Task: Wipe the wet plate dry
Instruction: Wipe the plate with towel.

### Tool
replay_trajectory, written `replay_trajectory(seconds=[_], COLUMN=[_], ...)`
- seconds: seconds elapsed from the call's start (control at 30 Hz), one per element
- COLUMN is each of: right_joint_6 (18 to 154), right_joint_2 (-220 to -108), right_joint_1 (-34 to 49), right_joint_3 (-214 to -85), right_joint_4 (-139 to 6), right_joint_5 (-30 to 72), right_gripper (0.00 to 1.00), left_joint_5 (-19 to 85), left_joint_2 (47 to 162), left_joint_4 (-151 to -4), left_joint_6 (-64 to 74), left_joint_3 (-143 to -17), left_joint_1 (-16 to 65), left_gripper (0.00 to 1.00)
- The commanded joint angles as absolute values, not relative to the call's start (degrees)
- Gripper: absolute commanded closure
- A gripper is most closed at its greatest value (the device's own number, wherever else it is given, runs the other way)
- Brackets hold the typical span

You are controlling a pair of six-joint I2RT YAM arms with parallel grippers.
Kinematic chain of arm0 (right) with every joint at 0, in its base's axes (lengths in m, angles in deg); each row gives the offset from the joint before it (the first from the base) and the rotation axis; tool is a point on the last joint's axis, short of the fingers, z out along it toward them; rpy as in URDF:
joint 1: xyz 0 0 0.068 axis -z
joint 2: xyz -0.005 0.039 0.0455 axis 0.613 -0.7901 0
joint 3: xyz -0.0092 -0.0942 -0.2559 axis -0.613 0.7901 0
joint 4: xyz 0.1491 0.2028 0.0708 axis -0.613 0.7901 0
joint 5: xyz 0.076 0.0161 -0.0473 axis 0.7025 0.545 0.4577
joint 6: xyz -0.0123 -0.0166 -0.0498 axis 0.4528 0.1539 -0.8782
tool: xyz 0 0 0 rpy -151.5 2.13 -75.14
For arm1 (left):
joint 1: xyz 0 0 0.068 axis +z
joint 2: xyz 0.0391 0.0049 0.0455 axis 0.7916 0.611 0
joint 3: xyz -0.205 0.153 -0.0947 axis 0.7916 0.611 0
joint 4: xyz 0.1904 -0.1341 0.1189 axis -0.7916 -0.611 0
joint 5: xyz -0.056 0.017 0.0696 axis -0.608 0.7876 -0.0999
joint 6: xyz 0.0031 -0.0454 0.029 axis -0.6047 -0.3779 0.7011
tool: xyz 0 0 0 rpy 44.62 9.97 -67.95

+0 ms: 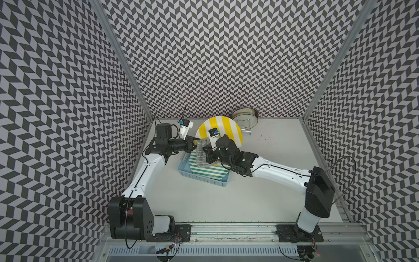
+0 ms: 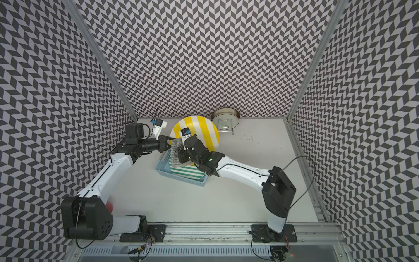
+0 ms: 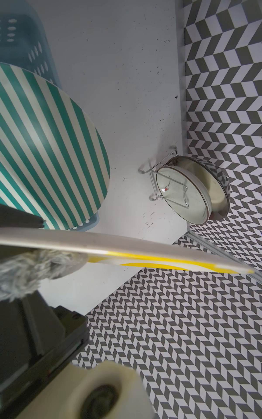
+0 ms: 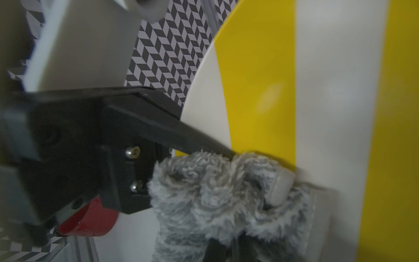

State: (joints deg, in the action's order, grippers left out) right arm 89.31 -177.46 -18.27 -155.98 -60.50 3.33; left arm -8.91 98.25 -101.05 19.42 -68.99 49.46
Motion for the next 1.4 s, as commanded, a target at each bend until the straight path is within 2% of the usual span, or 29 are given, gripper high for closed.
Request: replay_trajectory(seconds=[0.0, 0.17, 0.33, 0.6, 0.9, 1.2, 1.37], right_joint_6=[88.4, 89.3, 90.5, 92.2, 94.2, 95.5, 97.4], right_joint_2=[-179.7, -178.9, -174.8, -167.0, -159.7, -152.3, -150.2], right_joint_1=[-18.5, -18.1, -15.6, -8.9, 3.0, 20.0, 25.6], right_joint_3=[-158.1, -155.1, -147.1, -134.6, -130.3, -128.3, -127.0], right_joint_4=[-61.1, -60.4, -60.8, -61.8, -59.6, -61.0, -65.8], right_joint_5=[7.1, 1.4, -0.1, -0.6, 0.5, 18.3, 31.9], right_gripper=[1.0, 1.0, 1.0, 1.0, 1.0, 1.0, 1.0], left_joint_5=[-16.6, -16.5, -16.4, -16.7, -16.2, -13.7, -12.0], left_joint_2=[95.2, 95.3, 95.2, 94.8, 94.2, 94.0, 93.6], left_joint_4=[-96.7, -96.7, -96.7, -96.4, -99.9, -121.2, -134.8], left_joint_6=[18.7, 18.6, 18.5, 18.4, 22.9, 46.8, 63.4], left_joint_3=[-69.7, -69.7, -69.8, -69.9, -71.3, -80.0, -84.2], left_joint_1=[48.6, 48.6, 48.6, 48.6, 48.6, 48.6, 48.0], left_gripper=[1.0, 1.0, 1.0, 1.0, 1.0, 1.0, 1.0])
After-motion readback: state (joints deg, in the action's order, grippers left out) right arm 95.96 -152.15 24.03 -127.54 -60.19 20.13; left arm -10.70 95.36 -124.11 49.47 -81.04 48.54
